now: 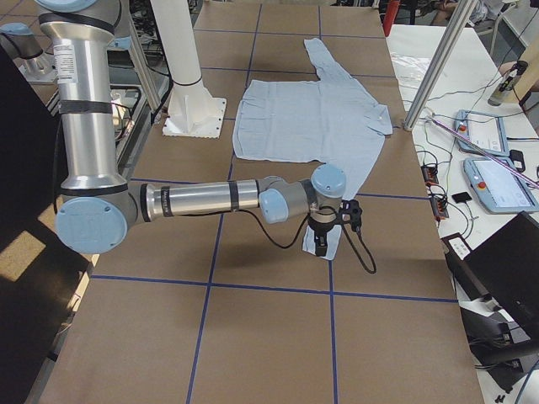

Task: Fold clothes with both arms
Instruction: 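Move the right gripper toward the sleeve cuff nearest it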

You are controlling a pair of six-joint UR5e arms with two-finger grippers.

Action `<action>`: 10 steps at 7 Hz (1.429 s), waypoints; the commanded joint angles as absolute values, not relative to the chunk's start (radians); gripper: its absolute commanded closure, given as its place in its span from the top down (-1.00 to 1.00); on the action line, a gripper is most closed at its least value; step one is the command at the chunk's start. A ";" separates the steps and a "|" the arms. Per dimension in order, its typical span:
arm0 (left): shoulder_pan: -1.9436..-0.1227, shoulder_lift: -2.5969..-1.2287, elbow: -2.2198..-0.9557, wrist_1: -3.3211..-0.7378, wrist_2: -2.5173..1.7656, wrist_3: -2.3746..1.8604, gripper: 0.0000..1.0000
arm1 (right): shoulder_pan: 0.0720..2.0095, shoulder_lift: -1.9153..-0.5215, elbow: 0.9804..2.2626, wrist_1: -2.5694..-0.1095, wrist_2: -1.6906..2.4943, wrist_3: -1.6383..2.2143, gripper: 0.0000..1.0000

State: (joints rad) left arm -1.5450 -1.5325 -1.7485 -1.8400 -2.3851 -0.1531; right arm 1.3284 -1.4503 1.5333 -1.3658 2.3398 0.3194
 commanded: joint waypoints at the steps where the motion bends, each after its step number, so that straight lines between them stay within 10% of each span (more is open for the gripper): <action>1: -1.545 -1.534 -1.741 -1.858 -2.427 -0.153 1.00 | 1.270 -1.356 1.396 -1.292 2.329 0.318 1.00; 10: -1.540 -1.545 -1.747 -1.867 -2.441 -0.307 0.99 | 1.200 -1.286 1.147 -1.146 2.289 0.318 0.77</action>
State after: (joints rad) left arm -1.5401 -1.5453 -1.7448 -1.8666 -2.4391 -0.3087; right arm 1.2048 -1.2969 1.1575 -1.1462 2.2909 0.3182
